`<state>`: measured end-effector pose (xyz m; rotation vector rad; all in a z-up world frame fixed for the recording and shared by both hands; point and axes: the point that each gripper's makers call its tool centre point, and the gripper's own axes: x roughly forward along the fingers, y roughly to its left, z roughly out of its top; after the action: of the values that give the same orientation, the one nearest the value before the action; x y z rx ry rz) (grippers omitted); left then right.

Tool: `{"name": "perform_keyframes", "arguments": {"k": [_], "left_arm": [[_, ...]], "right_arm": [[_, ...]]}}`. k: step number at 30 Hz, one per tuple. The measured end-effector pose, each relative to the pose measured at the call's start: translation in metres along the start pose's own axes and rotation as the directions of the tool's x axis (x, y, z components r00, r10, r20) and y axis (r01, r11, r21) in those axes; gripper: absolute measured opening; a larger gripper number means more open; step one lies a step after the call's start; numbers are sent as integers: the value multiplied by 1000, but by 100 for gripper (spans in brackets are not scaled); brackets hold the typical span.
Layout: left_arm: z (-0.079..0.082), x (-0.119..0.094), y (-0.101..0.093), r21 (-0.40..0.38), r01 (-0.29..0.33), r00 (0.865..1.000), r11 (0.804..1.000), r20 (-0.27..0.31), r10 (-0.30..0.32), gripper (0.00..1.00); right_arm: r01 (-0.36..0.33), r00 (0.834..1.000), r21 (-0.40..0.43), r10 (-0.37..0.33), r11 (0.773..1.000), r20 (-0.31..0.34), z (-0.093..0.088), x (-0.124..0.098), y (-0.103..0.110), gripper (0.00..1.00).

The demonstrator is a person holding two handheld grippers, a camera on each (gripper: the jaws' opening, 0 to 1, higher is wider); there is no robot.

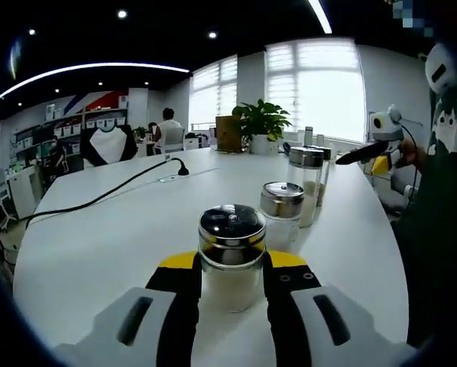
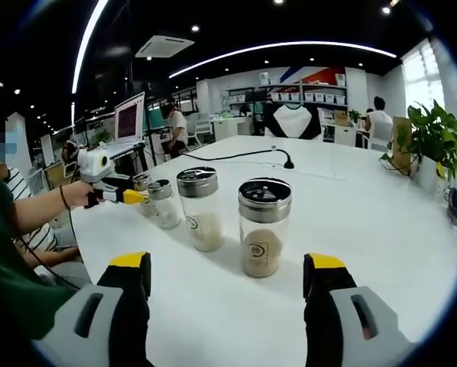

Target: Rotate the seasoning bottle until the label or dispensing opening points toward the visible target arrow and the bottle remains upright within the marked orientation range

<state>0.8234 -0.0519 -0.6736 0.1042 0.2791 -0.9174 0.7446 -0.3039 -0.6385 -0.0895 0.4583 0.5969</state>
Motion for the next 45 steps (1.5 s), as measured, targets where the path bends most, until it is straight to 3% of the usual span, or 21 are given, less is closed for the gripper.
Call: {"name": "perform_keyframes", "arguments": {"k": [5,13,21,25,30,35,40,43,45], "left_arm": [[0,0,-1,7,24,1000,1000,-5,-24,33],[0,0,-2,39,85,996,996,-36,-83,33],[0,0,-2,28,90,996,996,-27,-89,34],[0,0,5,-4,38,999,999,-9,-38,52],[0,-4,3,-20,1,1000,1000,-5,-1,53],[2,-10,12,-129,-107,994,986,23,110,57],[8,-13,6,-238,-188,973,953,89,214,60],[12,-12,-1,-221,-217,964,951,101,244,60],[9,-12,2,-236,-285,947,929,80,310,60]], "right_arm": [[0,1000,-6,0,1000,3,2,1,0,99],[-5,1000,2,5,1000,-2,1,2,1,99],[-12,1000,6,12,1000,-11,0,3,1,99],[-9,1000,12,9,1000,-15,-1,3,-1,99],[-2,1000,15,2,1000,-17,-2,3,-4,99],[-1,1000,22,2,1000,-18,-2,4,-4,99],[-4,1000,26,4,1000,-17,-2,4,-5,99],[-3,1000,28,4,1000,-19,-3,5,-5,99],[-3,1000,30,4,1000,-22,-4,5,-5,99]]}}
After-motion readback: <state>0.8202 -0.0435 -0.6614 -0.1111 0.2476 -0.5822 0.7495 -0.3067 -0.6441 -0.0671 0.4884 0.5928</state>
